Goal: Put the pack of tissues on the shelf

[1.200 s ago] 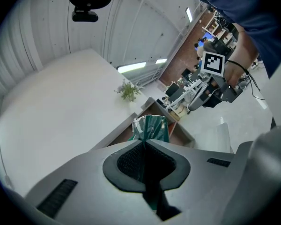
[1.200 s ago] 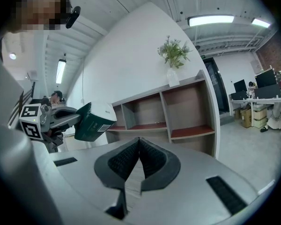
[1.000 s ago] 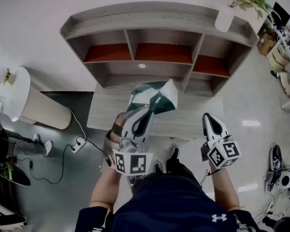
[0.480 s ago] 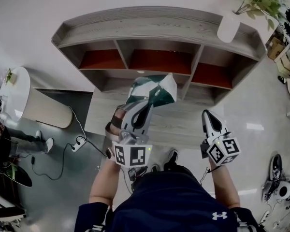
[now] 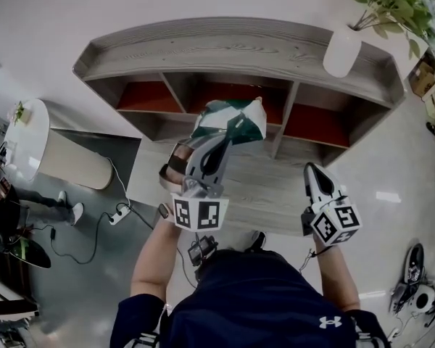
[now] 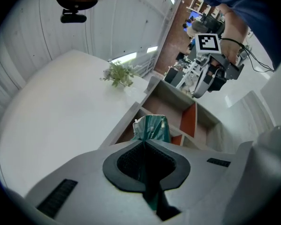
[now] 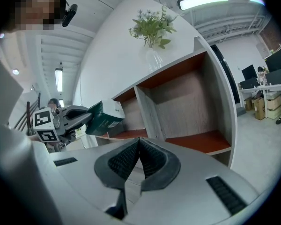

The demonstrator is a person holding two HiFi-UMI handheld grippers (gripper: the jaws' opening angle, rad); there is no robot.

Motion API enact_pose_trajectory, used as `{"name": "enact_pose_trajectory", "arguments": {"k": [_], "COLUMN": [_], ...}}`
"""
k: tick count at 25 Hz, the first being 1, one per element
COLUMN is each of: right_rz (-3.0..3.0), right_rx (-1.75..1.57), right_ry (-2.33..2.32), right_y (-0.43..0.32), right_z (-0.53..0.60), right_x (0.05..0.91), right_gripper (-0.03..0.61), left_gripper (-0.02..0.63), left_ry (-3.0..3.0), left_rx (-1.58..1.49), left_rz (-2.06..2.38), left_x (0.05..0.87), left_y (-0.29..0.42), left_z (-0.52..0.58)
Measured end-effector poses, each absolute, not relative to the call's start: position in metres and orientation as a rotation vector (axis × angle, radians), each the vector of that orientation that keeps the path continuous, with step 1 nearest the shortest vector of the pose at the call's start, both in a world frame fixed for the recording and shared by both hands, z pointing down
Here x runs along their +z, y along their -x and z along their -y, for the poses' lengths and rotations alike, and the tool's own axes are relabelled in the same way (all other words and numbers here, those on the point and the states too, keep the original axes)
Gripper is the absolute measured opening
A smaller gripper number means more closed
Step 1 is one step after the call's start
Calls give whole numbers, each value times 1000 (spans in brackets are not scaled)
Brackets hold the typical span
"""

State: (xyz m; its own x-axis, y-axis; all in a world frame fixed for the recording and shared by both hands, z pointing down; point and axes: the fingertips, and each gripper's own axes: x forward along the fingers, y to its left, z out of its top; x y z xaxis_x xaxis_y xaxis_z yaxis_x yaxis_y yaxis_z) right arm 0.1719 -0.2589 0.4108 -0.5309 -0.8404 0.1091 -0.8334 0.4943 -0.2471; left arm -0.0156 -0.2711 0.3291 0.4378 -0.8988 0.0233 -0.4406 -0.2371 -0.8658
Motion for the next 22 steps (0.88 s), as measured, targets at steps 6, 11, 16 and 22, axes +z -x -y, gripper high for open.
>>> {"name": "enact_pose_trajectory", "arguments": {"k": [6, 11, 16, 22], "right_rz": [-2659, -2611, -2551, -2505], "right_rx": [-468, -514, -525, -535], "right_ry": [1536, 1601, 1682, 1759], "right_y": [-182, -186, -183, -171], "right_z": [278, 284, 291, 291], "right_x": [417, 423, 423, 424], "right_gripper": [12, 12, 12, 12], "left_gripper": [23, 23, 23, 23], "left_ry": [1772, 1737, 1718, 1733], "left_rx": [-751, -786, -800, -820], "left_rz": [-1074, -994, -914, -849], "left_x": [342, 355, 370, 394], "left_y": [5, -1, 2, 12], "left_z": [308, 334, 364, 388]}}
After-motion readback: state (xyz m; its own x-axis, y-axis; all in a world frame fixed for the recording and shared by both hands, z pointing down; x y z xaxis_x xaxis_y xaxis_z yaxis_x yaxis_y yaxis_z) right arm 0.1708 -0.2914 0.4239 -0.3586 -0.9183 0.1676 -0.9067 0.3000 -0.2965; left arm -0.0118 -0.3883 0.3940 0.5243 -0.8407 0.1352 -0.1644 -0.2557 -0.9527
